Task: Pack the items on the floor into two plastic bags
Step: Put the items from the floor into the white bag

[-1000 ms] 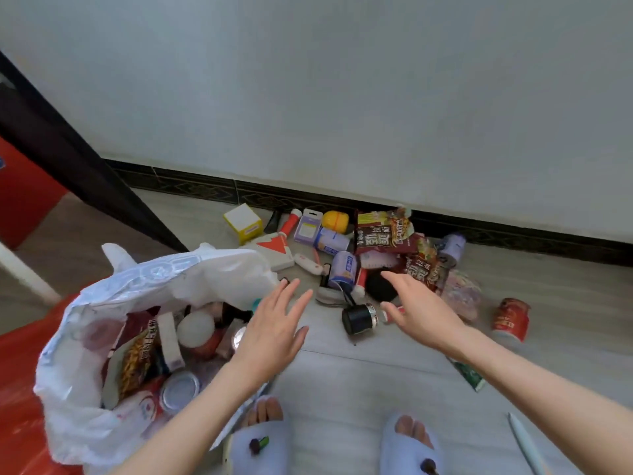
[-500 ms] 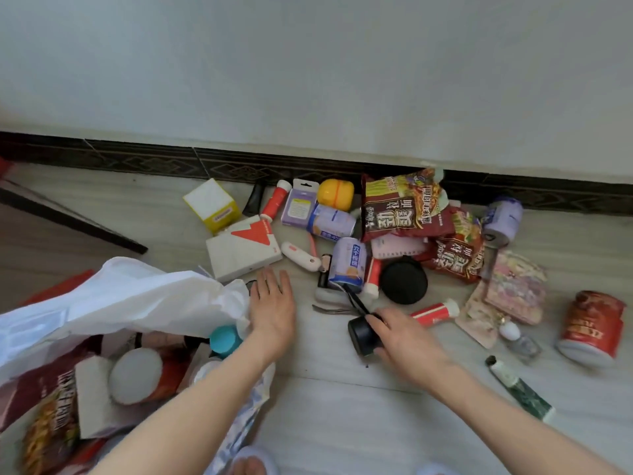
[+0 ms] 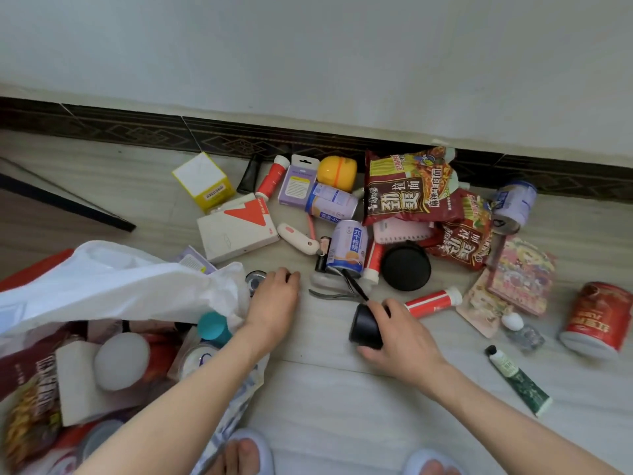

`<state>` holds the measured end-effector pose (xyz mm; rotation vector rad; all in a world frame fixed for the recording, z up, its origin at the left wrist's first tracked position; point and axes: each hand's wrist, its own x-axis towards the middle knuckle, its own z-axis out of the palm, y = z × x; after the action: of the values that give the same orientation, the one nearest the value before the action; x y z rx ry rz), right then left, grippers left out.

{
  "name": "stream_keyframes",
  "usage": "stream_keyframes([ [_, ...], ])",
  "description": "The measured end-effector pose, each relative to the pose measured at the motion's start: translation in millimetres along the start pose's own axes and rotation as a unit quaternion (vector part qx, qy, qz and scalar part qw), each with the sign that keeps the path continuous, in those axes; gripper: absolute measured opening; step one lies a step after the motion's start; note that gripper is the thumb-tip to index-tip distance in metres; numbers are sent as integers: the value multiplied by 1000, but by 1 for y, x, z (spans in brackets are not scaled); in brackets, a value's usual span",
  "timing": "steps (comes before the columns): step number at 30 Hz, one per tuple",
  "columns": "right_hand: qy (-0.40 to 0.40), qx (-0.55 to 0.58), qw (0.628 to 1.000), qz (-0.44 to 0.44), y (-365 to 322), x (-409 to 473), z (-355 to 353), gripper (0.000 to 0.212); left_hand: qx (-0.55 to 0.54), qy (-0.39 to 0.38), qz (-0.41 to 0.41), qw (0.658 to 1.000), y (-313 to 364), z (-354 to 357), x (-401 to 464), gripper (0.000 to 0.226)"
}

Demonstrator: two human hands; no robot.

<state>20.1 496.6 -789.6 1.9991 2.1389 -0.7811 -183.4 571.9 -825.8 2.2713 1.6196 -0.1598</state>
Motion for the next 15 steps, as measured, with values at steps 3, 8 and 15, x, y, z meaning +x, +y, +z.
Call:
stream_keyframes([
  [3, 30, 90, 995, 41, -8, -14, -3, 69, -74, 10, 76, 994, 14, -7, -21, 47],
  [8, 89, 272, 949, 131, -32, -43, -5, 63, -192, 79, 87, 974, 28, -24, -78, 61],
  [15, 74, 379, 914, 121, -85, -80, -10, 43, -504, 125, -151, 841, 19, -67, -154, 50],
])
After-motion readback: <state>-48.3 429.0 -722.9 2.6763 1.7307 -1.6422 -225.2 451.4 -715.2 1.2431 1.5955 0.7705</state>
